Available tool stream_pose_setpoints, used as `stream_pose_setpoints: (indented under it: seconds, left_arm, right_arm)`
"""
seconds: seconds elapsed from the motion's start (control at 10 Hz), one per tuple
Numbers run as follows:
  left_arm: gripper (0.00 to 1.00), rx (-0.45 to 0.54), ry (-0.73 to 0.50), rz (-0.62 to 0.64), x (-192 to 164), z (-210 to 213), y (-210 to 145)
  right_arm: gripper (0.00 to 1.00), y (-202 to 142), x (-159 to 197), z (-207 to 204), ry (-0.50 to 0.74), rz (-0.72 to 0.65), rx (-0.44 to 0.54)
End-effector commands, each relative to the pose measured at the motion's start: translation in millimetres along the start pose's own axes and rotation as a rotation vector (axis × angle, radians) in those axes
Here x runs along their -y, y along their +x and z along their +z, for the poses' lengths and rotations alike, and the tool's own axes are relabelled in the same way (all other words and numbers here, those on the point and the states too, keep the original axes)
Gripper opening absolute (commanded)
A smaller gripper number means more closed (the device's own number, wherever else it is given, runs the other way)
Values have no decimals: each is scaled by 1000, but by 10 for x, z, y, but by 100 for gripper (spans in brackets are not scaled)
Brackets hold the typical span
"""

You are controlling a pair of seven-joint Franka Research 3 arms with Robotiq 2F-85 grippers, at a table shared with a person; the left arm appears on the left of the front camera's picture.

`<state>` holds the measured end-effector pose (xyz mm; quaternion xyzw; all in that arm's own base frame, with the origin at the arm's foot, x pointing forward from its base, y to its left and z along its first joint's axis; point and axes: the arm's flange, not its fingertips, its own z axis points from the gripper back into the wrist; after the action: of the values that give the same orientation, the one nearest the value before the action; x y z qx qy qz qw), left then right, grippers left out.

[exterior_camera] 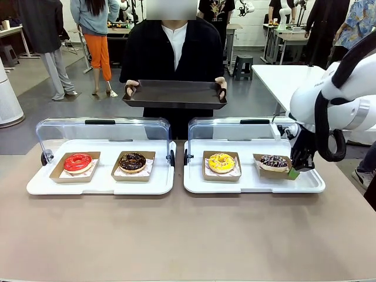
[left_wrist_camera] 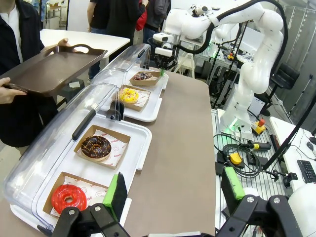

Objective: Provide the desired donut to the person.
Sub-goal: Pick up and lift the Paper togo box containing the Donut pointed at by the person.

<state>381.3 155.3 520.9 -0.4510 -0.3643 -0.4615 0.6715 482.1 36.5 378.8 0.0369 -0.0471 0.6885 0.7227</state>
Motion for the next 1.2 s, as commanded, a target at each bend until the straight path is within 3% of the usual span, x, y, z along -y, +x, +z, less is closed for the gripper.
stream_pose_setpoints:
  seconds: [0.0, 0.2, 0.7, 1.1]
  left_arm:
    - [100, 6, 0, 4, 17, 12, 15]
    - [100, 6, 0, 4, 17, 12, 15]
    - [100, 6, 0, 4, 17, 12, 15]
    - [100, 6, 0, 4, 17, 12, 15]
  right_arm:
    - [0, 61, -275, 444, 7, 45, -52]
    - [0, 119, -502, 937, 23, 35, -89]
    - [0, 439, -1124, 2252, -121, 84, -100]
    - [0, 664, -1008, 2741, -117, 94, -126]
